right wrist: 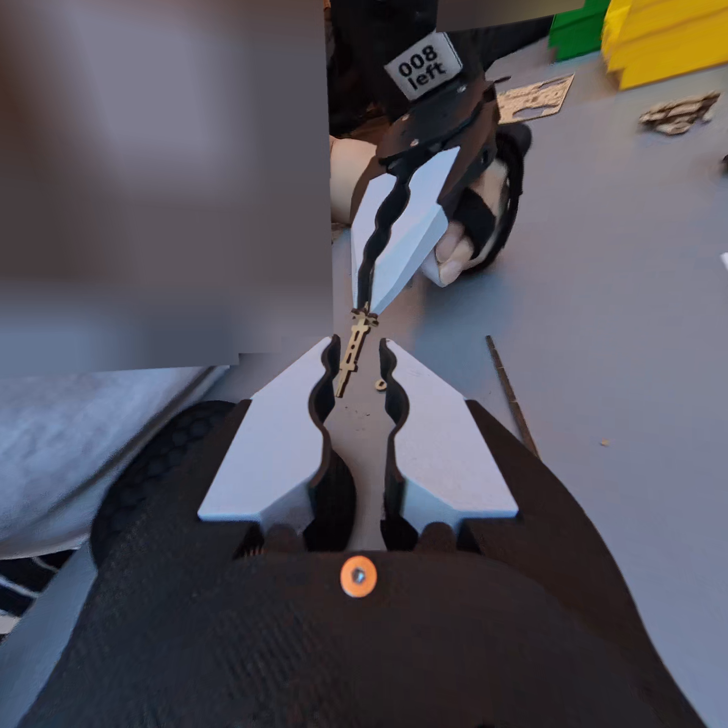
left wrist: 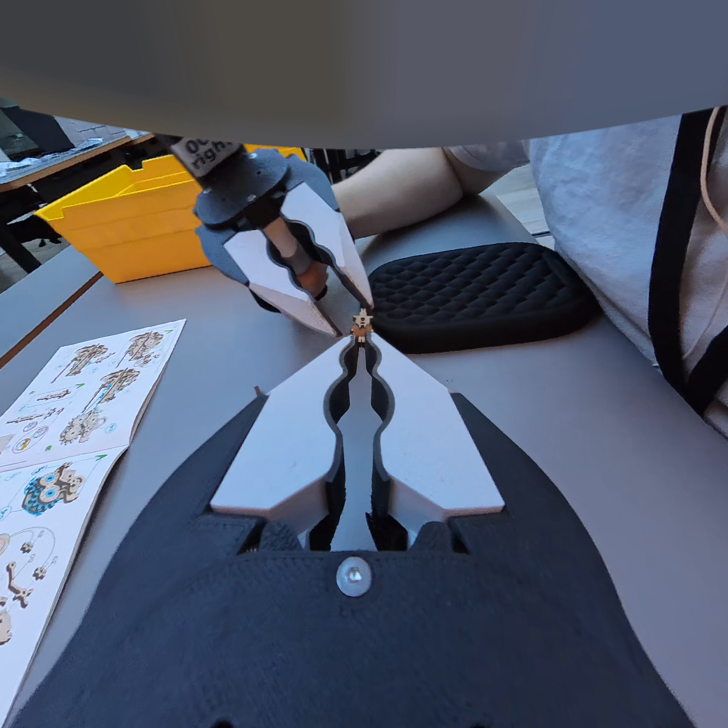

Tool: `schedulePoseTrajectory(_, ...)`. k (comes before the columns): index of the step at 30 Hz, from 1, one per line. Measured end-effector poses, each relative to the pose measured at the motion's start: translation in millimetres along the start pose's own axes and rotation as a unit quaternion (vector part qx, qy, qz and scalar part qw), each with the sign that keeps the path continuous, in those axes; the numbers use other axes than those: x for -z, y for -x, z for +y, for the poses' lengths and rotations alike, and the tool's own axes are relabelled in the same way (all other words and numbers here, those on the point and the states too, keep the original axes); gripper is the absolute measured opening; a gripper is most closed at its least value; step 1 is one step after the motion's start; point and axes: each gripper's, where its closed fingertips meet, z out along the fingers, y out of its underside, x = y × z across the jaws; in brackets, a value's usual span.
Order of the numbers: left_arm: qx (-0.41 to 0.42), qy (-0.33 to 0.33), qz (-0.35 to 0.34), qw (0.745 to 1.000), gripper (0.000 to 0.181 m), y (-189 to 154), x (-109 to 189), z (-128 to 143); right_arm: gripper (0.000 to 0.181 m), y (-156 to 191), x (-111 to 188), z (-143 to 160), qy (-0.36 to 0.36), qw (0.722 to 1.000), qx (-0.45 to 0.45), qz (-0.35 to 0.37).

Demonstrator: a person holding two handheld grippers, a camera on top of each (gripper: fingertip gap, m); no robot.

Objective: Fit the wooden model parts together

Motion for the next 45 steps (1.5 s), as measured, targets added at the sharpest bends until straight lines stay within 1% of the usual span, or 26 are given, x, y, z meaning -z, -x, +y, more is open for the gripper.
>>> schedulePoseTrajectory(1, -0.004, 0.003, 0.01, 1.0, 0.0, -4, -1, 0, 0.021, 1, -2, 0, -0.001, 0.999, -0.03, -0.017)
schedulePoseTrajectory(3, -0.013, 0.012, 0.035, 0.999, 0.0, -14, -5, 2, 0.015, 8, -8, 4, 0.011, 0.996, -0.069, -0.056)
schedulePoseTrajectory(4, -0.021, 0.015, 0.04, 0.999, 0.0, -17, -6, 2, 0.014, 6, -11, 9, 0.026, 0.995, -0.079, -0.052)
schedulePoseTrajectory(7, -0.035, 0.023, 0.057, 0.997, 0.0, -25, -9, 4, 0.014, 14, -17, 17, 0.053, 0.991, -0.099, -0.077)
schedulePoseTrajectory(9, -0.041, 0.024, 0.066, 0.997, 0.0, -29, -10, 3, 0.009, 25, -19, 18, 0.059, 0.986, -0.109, -0.109)
schedulePoseTrajectory(10, -0.043, 0.022, 0.065, 0.997, 0.0, -29, -10, 2, 0.003, 29, -20, 20, 0.066, 0.984, -0.113, -0.121)
schedulePoseTrajectory(12, -0.043, 0.014, 0.07, 0.997, 0.002, -29, -9, -2, 0.0, 28, -21, 19, 0.062, 0.988, -0.096, -0.108)
schedulePoseTrajectory(13, -0.032, 0.008, 0.049, 0.998, 0.011, -22, -9, -4, 0.0, 22, -20, 16, 0.056, 0.991, -0.085, -0.09)
schedulePoseTrajectory(14, -0.012, -0.001, 0.012, 1.0, 0.023, -8, -6, -7, 0.0, 16, -19, 10, 0.036, 0.994, -0.08, -0.071)
schedulePoseTrajectory(15, 0.015, -0.013, -0.019, 1.0, 0.03, 7, -1, -10, 0.0, 7, -16, -1, -0.001, 0.996, -0.077, -0.044)
schedulePoseTrajectory(17, 0.092, -0.069, -0.058, 0.992, 0.033, 34, 16, -22, 0.0, -17, -1, -34, -0.12, 0.989, -0.078, 0.026)
schedulePoseTrajectory(19, 0.166, -0.126, -0.079, 0.975, 0.036, 54, 31, -32, 0.0, -28, 22, -62, -0.243, 0.964, -0.085, 0.063)
schedulePoseTrajectory(20, 0.195, -0.141, -0.089, 0.967, 0.037, 61, 34, -33, 0.0, -32, 30, -70, -0.284, 0.951, -0.093, 0.077)
schedulePoseTrajectory(22, 0.241, -0.144, -0.092, 0.955, 0.04, 66, 27, -30, 0.0, -40, 37, -73, -0.327, 0.933, -0.108, 0.11)
schedulePoseTrajectory(23, 0.255, -0.135, -0.082, 0.954, 0.039, 62, 17, -29, 0.0, -42, 36, -73, -0.337, 0.928, -0.109, 0.119)
schedulePoseTrajectory(25, 0.272, -0.111, -0.097, 0.951, 0.033, 62, 1, -21, 0.0, -42, 30, -72, -0.344, 0.923, -0.119, 0.125)
schedulePoseTrajectory(26, 0.27, -0.119, -0.09, 0.951, 0.021, 59, -3, -25, 0.0, -41, 29, -72, -0.35, 0.921, -0.118, 0.126)
schedulePoseTrajectory(27, 0.268, -0.135, -0.082, 0.95, 0.002, 57, -4, -30, 0.0, -40, 28, -74, -0.355, 0.92, -0.111, 0.125)
schedulePoseTrajectory(31, 0.288, -0.157, -0.078, 0.941, 0.0, 60, 3, -31, 0.0, -41, 30, -73, -0.347, 0.922, -0.104, 0.135)
schedulePoseTrajectory(33, 0.299, -0.166, -0.076, 0.937, 0.0, 63, 9, -31, 0.0, -43, 28, -71, -0.34, 0.925, -0.116, 0.124)
schedulePoseTrajectory(35, 0.302, -0.15, -0.076, 0.938, 0.0, 63, 10, -27, 0.0, -45, 26, -66, -0.316, 0.935, -0.121, 0.11)
schedulePoseTrajectory(36, 0.304, -0.141, -0.073, 0.939, 0.0, 62, 10, -24, 0.002, -43, 26, -63, -0.297, 0.943, -0.107, 0.102)
schedulePoseTrajectory(38, 0.316, -0.125, -0.059, 0.939, 0.0, 59, 11, -20, 0.009, -44, 30, -59, -0.257, 0.957, -0.052, 0.121)
schedulePoseTrajectory(40, 0.336, -0.102, -0.035, 0.936, 0.0, 55, 12, -14, 0.01, -42, 34, -54, -0.198, 0.967, 0.038, 0.153)
schedulePoseTrajectory(43, 0.376, -0.057, 0.013, 0.925, 0.0, 45, 12, -2, 0.008, -35, 34, -43, -0.111, 0.96, 0.172, 0.193)
schedulePoseTrajectory(45, 0.401, -0.04, 0.043, 0.914, 0.0, 39, 10, 3, 0.009, -33, 32, -32, -0.064, 0.951, 0.225, 0.204)
